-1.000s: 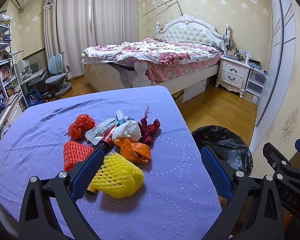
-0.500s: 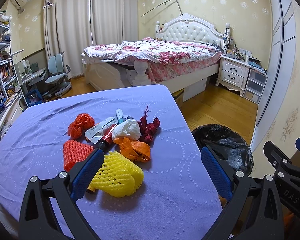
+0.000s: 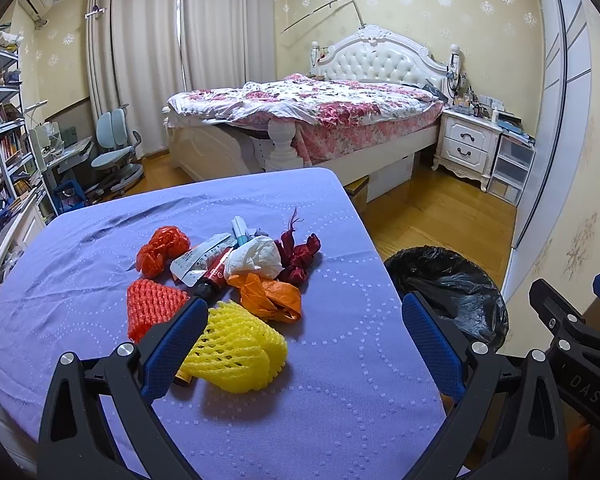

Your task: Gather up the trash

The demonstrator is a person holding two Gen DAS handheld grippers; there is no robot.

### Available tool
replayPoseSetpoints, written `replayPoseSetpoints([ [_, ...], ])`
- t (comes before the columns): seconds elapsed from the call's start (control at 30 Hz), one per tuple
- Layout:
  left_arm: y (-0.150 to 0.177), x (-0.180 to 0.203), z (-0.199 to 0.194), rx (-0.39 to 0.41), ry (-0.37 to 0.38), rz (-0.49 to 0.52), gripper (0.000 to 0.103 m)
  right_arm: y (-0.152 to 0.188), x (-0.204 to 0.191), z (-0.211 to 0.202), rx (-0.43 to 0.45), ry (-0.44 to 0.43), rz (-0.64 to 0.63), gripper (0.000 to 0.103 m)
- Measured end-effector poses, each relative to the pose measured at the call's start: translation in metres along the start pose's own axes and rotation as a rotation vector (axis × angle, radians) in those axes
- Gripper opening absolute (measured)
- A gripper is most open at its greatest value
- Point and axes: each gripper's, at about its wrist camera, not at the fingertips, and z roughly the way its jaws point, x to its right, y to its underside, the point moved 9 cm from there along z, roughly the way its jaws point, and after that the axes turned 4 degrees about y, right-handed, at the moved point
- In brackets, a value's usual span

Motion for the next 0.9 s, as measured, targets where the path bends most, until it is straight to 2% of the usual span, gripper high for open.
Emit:
replayPoseSetpoints([
  [0.9, 0.0018, 0.002, 0.0011, -0.006, -0.002, 0.006, 0.097, -0.0003, 0.0018, 0.0007, -0.005, -0.001, 0.006, 0.099],
])
